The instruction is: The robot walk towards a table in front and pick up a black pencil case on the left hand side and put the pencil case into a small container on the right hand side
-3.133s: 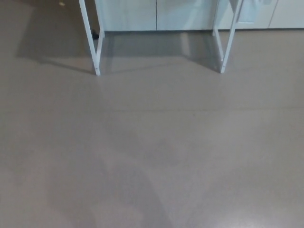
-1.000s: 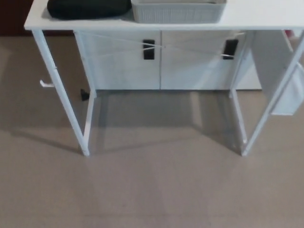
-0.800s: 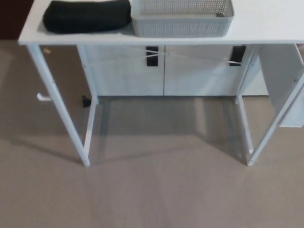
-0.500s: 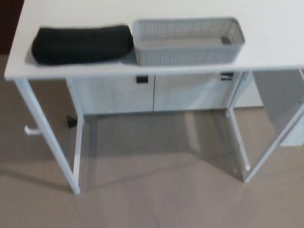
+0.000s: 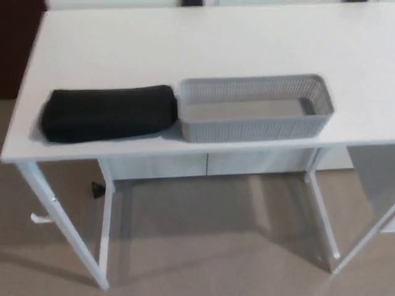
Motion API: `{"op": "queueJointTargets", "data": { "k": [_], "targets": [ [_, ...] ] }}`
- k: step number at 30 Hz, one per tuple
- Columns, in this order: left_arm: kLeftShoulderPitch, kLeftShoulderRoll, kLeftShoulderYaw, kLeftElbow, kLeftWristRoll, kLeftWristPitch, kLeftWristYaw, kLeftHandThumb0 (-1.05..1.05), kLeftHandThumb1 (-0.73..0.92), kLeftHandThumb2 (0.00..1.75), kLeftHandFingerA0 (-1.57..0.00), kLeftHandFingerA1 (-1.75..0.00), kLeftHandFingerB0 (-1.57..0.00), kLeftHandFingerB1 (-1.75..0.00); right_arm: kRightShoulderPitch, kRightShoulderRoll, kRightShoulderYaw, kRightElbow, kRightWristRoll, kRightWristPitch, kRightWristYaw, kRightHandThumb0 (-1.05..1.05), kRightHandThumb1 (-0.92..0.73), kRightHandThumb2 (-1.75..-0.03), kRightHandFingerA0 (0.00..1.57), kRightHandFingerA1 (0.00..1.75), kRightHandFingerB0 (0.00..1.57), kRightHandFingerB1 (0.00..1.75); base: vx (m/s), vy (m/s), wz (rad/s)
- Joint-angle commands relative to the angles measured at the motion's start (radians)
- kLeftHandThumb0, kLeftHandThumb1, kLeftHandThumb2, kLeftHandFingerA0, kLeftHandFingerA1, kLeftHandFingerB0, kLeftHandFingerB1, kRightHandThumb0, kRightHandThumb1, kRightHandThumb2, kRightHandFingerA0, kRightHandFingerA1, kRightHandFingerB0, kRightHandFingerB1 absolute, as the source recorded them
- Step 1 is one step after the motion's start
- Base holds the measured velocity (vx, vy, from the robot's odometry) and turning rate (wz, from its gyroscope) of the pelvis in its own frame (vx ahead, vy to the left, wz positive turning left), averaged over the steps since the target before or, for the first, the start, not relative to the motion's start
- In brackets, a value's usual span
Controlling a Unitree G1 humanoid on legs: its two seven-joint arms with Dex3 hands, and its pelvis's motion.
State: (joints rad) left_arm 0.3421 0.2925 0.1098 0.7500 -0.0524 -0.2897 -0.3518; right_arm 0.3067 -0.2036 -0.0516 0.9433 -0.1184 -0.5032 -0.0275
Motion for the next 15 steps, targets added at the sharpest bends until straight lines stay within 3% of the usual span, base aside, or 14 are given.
{"op": "queueJointTargets", "data": {
  "k": [1, 7, 15],
  "targets": [
    [0.000, 0.018, -0.001, -0.003, 0.002, 0.012, -0.009, -0.34, 0.60, 0.58, -0.30, -0.34, -0.25, -0.30, 0.003, -0.008, -0.001, 0.007, -0.001, -0.001, -0.014, -0.35, -0.68, -0.60, 0.42, 0.38, 0.26, 0.34, 0.28, -0.004, -0.03],
    [-0.007, 0.015, 0.001, -0.009, -0.002, 0.025, -0.003, -0.34, 0.59, 0.59, -0.32, -0.34, -0.26, -0.31, 0.017, -0.002, 0.000, -0.038, 0.000, 0.024, -0.020, -0.33, -0.68, -0.60, 0.43, 0.39, 0.26, 0.34, 0.26, 0.025, -0.10],
    [-0.006, 0.019, -0.004, -0.020, 0.006, 0.030, -0.003, -0.34, 0.60, 0.59, -0.33, -0.34, -0.27, -0.31, 0.011, -0.003, -0.002, -0.020, 0.003, 0.020, -0.020, -0.33, -0.67, -0.60, 0.44, 0.39, 0.27, 0.34, 0.18, 0.220, -0.08]
  ]
}}
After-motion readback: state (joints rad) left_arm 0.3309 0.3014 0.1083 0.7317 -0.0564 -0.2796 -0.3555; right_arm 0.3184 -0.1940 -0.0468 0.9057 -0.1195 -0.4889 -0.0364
